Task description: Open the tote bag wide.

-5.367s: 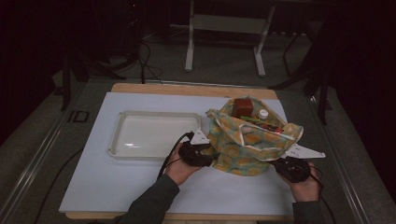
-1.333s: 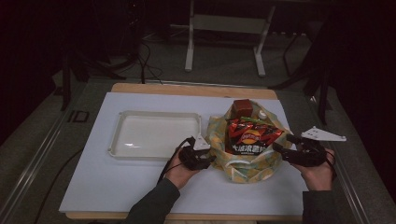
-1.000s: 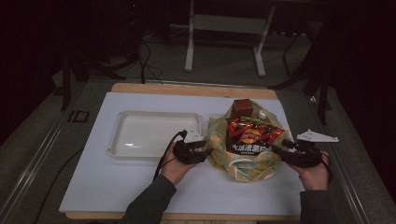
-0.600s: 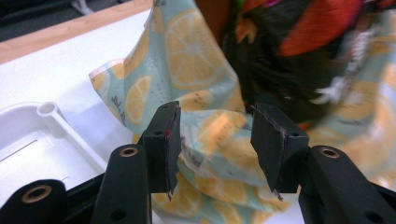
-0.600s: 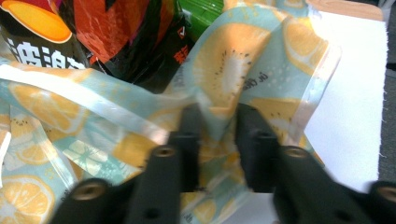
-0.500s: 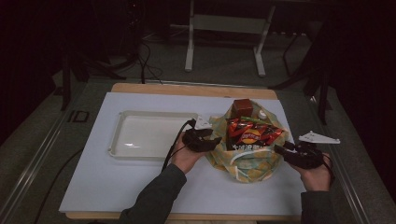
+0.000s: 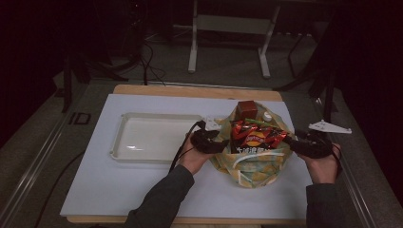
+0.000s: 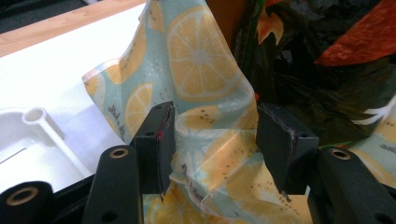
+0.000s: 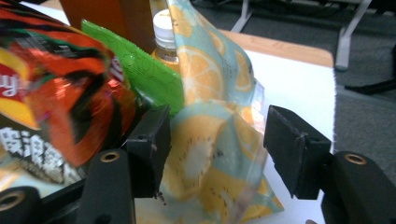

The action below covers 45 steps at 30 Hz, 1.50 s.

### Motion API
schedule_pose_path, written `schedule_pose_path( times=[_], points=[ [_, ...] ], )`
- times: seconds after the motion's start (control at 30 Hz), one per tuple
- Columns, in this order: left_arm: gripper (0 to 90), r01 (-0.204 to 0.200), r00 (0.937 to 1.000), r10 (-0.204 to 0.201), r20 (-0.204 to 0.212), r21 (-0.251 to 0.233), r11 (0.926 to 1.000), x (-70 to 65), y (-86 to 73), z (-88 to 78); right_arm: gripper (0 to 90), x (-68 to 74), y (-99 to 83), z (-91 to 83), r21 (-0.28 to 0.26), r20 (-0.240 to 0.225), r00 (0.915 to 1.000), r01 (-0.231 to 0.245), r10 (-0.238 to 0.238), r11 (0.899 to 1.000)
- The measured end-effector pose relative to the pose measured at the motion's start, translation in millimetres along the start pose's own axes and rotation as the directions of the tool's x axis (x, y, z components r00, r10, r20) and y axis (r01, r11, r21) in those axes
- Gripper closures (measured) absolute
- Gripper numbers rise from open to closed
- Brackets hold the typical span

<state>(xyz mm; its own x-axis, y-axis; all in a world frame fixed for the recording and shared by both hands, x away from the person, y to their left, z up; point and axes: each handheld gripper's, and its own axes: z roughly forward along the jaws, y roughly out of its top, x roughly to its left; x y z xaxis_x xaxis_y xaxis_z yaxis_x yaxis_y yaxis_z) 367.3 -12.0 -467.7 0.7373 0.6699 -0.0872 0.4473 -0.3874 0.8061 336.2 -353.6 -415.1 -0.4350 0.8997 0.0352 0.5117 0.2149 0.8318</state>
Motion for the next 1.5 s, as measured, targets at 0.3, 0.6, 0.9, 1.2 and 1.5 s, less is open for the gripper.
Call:
schedule_pose_path(
  times=[0.3, 0.6, 0.9, 1.2, 1.5],
  points=[
    [63.3, -0.048, 0.9988, 0.048, -0.007, 0.068, 0.9965, -3.8, 2.9, 15.4, 77.4, -3.3, 5.9, 20.8, 0.050, -0.016, 0.9998, 0.010, -0.009, 0.999],
    [84.7, -0.054, 0.9950, 0.060, -0.080, 0.079, 0.9954, -1.7, 2.7, 19.1, 84.3, -18.6, 9.4, 25.9, 0.055, 0.051, 0.9979, -0.042, 0.040, 0.998],
    [86.6, 0.008, 0.9910, 0.007, -0.133, 0.115, 0.9934, 13.7, -3.1, 18.6, 82.9, -28.5, -13.1, 35.4, 0.130, 0.054, 0.9970, -0.062, 0.056, 0.990],
    [68.1, 0.038, 0.9949, -0.026, -0.097, 0.123, 0.9917, 15.8, -12.5, 22.5, 57.0, -17.4, -42.5, 30.3, 0.137, -0.003, 0.9996, -0.026, 0.027, 0.990],
    [55.1, 0.011, 0.9979, -0.008, -0.064, 0.043, 0.9990, 7.3, -9.4, 1.0, 48.6, -0.7, -44.2, -7.0, 0.029, -0.027, 0.9995, 0.015, -0.014, 0.999]
  ],
)
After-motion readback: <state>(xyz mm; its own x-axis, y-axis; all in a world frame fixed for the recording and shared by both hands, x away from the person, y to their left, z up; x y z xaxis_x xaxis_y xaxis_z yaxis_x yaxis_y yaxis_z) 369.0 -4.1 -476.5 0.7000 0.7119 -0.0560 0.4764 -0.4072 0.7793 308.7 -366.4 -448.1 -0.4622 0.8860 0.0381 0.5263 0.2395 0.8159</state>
